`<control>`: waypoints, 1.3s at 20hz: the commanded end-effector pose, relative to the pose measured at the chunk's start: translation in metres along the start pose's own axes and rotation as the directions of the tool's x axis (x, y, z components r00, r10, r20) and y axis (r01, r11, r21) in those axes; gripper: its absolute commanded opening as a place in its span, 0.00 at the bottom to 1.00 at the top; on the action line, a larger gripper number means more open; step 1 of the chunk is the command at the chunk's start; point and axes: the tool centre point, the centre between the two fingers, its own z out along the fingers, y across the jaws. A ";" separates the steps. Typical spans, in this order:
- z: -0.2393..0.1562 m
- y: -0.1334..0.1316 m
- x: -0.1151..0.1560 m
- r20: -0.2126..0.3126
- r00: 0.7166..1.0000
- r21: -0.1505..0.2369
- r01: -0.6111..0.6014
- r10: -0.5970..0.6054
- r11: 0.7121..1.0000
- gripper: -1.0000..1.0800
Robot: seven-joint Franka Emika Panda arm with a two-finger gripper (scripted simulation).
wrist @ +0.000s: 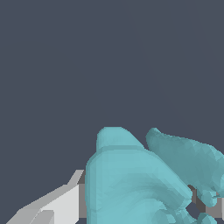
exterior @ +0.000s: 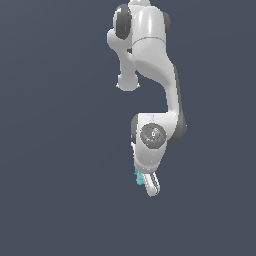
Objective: Pick up the object and move it to a goal position.
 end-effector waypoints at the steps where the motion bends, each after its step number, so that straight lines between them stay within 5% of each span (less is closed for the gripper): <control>1: -0.005 0.001 -0.001 0.000 1.000 0.001 0.000 0.000 1.000 0.00; 12: -0.068 0.017 -0.007 0.001 1.000 0.001 0.000 0.000 1.000 0.00; 26: -0.226 0.055 -0.020 0.002 1.000 0.001 -0.001 0.001 1.000 0.00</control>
